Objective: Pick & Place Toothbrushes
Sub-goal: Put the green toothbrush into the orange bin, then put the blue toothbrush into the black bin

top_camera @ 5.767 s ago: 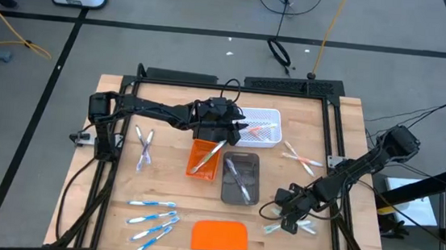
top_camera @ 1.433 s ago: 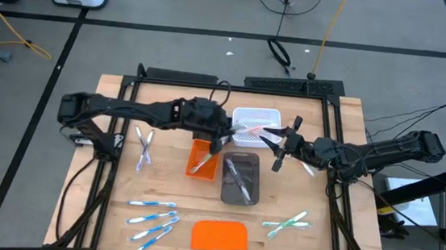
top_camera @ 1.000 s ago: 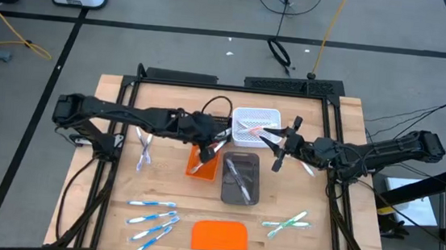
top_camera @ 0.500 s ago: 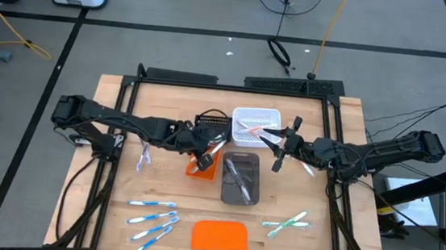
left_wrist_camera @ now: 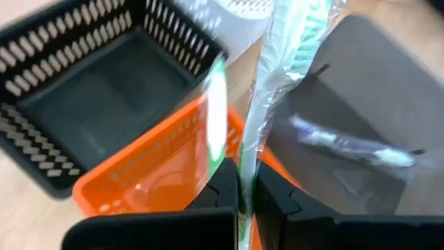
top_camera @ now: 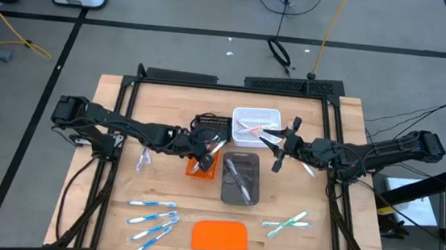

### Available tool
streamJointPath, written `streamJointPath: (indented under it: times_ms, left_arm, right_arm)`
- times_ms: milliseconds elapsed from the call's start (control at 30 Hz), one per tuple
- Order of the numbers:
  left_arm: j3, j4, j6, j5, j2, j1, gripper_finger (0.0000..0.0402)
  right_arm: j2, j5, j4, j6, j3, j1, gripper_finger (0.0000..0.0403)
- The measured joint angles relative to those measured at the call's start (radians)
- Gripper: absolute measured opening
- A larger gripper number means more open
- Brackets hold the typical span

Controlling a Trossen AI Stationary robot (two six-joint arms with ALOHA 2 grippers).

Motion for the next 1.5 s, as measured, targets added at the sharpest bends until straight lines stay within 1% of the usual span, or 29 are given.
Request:
streamJointPath:
  times_ms: [100,333,600,967,1133,1300,1400,1500]
  left_arm:
    - [-0.031,0.001,-0.031,0.001,0.0,0.002,0.0013]
    - [-0.064,0.006,-0.067,-0.013,0.0,0.003,0.0055]
    - [-0.064,0.011,-0.055,-0.028,0.0,0.008,0.009]
    - [-0.064,0.04,-0.045,-0.032,0.0,0.008,0.0165]
    - [-0.064,0.052,-0.022,-0.033,-0.002,0.008,0.0181]
    - [-0.064,0.004,-0.018,0.028,-0.052,0.008,0.0181]
    - [-0.064,-0.079,-0.031,0.089,-0.1,-0.001,0.0182]
    - [-0.064,-0.181,-0.026,0.173,-0.143,-0.03,0.0182]
  right_arm:
    - [0.0,0.0,0.0,-0.002,0.0,0.0,0.0116]
    - [0.0,0.0,0.001,-0.003,0.0,0.0,0.0116]
    - [0.0,0.0,0.002,-0.004,0.0,0.0,0.0116]
    - [0.0,0.0,0.001,-0.004,0.0,0.0,0.0116]
    - [0.0,0.0,-0.002,-0.004,0.0,0.0,0.0116]
    - [0.0,0.0,-0.011,-0.004,0.0,0.0,0.0116]
    - [0.0,0.0,-0.011,-0.004,0.0,0.0,0.0116]
    - [0.0,0.0,-0.016,-0.004,0.0,0.0,0.0116]
